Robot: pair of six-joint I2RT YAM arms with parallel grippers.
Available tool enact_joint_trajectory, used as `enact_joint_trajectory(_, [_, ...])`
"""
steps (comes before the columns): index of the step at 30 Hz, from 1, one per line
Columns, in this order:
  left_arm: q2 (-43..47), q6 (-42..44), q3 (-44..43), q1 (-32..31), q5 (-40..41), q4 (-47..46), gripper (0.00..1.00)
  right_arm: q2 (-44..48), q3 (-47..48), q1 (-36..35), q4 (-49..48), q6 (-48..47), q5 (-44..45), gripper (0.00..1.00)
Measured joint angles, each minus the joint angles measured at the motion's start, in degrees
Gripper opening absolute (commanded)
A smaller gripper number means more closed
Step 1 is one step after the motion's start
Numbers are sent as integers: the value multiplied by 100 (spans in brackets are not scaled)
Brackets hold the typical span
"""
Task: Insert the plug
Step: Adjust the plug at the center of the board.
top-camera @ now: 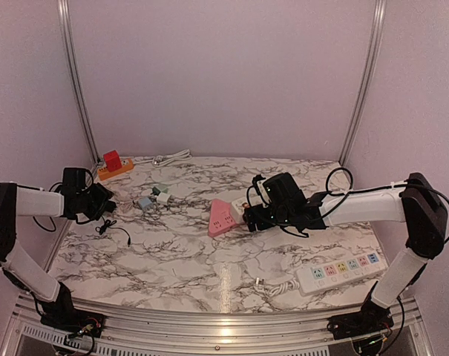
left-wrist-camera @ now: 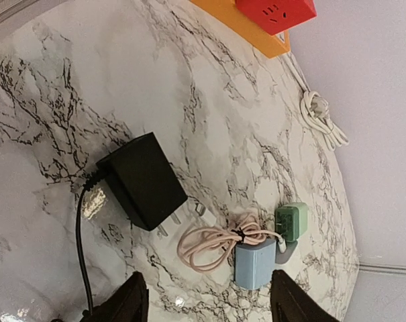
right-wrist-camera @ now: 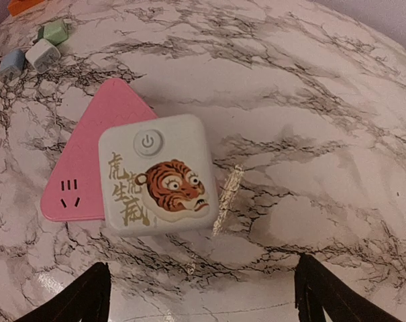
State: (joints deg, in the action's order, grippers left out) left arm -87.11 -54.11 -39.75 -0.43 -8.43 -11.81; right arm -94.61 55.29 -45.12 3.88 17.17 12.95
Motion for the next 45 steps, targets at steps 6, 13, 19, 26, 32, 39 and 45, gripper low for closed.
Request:
enact_joint_trajectory(6, [127, -55, 92, -4, 232, 125, 62, 0, -17, 0, 0, 9, 0, 89])
enact_joint_trajectory(13, [267, -46, 448, -4, 798, 476, 62, 0, -17, 0, -9, 20, -9, 89])
enact_joint_trajectory(19, [560, 90, 507, -4, 1141, 566, 61, 0, -17, 0, -39, 22, -48, 89])
enact_joint_trajectory(26, [-63, 164, 479, -4, 1010, 433, 54, 0, -17, 0, -37, 20, -52, 89])
enact_joint_trajectory(32, [-234, 205, 468, -4, 855, 153, 47, -2, -17, 0, -37, 20, -59, 89])
enact_joint_trajectory(39, [-352, 295, 463, -2, 616, 0, 32, -81, -15, 0, -35, 20, -90, 89])
enact_joint_trajectory(45, [-409, 376, 461, -2, 455, 9, 17, -90, -15, 0, -39, 24, -90, 88])
